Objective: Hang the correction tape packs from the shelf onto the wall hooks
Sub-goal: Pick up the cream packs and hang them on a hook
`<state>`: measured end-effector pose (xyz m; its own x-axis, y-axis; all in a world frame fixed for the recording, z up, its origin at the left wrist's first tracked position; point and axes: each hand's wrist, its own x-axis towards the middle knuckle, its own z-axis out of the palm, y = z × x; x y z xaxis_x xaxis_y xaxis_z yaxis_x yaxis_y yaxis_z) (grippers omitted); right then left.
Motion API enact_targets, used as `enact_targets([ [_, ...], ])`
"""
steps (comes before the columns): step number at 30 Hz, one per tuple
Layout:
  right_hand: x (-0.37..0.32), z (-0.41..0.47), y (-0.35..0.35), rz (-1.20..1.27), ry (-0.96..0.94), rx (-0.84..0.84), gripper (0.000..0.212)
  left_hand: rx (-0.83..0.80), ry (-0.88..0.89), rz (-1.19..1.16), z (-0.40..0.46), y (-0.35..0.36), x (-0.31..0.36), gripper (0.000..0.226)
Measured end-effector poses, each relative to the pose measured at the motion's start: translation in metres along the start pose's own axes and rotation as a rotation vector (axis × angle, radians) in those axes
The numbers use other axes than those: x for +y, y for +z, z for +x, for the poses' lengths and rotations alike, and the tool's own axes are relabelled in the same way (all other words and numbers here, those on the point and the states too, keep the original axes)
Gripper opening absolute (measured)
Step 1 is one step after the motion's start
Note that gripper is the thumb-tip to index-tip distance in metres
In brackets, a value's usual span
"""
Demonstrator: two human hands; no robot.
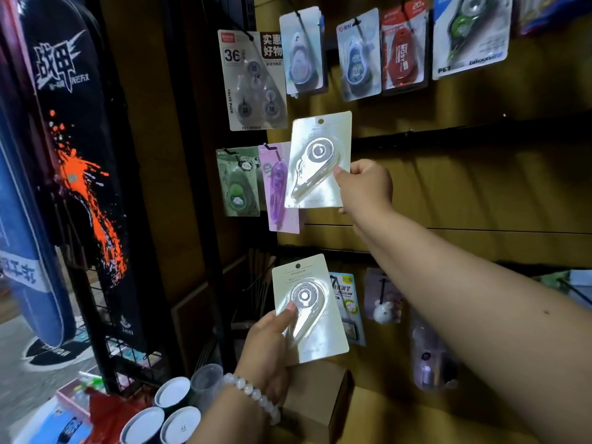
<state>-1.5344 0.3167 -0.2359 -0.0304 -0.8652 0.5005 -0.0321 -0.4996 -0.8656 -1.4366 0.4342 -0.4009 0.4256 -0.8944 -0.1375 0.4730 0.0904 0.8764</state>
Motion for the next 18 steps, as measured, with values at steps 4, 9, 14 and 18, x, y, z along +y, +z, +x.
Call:
enact_targets([
  [4, 0.006, -0.002, 0.000, 0.016, -0.012, 0.018, 0.025, 0.002, 0.007, 0.001, 0.001, -0.002, 0.000, 0.016],
  [9, 0.014, 0.000, 0.000, 0.030, 0.007, 0.036, 0.021, -0.007, 0.001, -0.008, 0.003, -0.001, -0.001, 0.015],
  [14, 0.019, 0.025, 0.004, -0.073, 0.066, 0.061, 0.020, 0.012, -0.009, -0.007, 0.005, 0.002, -0.003, 0.014],
  [18, 0.037, 0.039, -0.003, -0.293, 0.150, -0.041, 0.022, 0.011, -0.007, -0.013, 0.003, 0.003, -0.002, 0.015],
])
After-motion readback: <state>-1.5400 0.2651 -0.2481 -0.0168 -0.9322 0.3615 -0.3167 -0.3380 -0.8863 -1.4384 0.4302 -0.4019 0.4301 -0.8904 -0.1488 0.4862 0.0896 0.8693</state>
